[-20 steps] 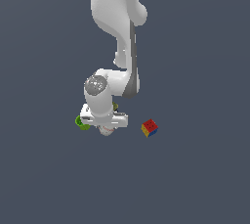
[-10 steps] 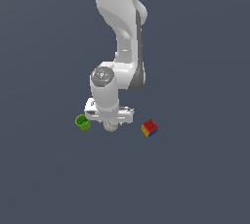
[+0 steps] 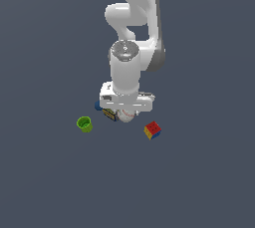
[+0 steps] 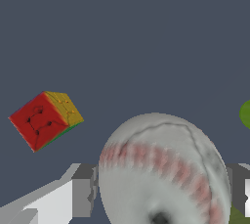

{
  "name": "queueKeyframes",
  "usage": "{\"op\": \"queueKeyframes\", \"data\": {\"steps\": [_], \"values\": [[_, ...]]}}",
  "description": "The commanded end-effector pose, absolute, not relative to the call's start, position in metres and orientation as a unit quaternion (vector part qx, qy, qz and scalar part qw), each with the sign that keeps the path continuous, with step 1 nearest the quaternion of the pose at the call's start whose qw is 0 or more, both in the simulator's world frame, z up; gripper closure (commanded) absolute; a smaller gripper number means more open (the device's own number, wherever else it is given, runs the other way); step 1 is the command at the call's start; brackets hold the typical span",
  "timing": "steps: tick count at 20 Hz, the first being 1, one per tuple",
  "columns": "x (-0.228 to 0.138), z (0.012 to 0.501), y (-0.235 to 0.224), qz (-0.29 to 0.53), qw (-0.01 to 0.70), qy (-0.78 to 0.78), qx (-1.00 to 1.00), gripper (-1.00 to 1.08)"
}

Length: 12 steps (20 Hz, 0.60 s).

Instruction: Pick up a designated object from a clutter of objects.

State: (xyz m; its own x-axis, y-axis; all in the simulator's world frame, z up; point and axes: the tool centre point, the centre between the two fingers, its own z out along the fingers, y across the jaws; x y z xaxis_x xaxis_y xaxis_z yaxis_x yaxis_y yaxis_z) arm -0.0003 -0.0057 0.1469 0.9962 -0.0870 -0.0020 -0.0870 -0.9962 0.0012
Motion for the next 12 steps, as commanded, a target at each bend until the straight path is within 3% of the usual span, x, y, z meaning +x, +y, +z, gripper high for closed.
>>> {"op": "queueKeyframes", "data": {"steps": [1, 12], "values": [[-0.007, 0.171, 0.014, 0.000, 0.001, -0.043, 0.999, 1.08], [-0.037, 0.279, 0.103, 0.000, 0.002, -0.043, 0.999, 1.08]]}}
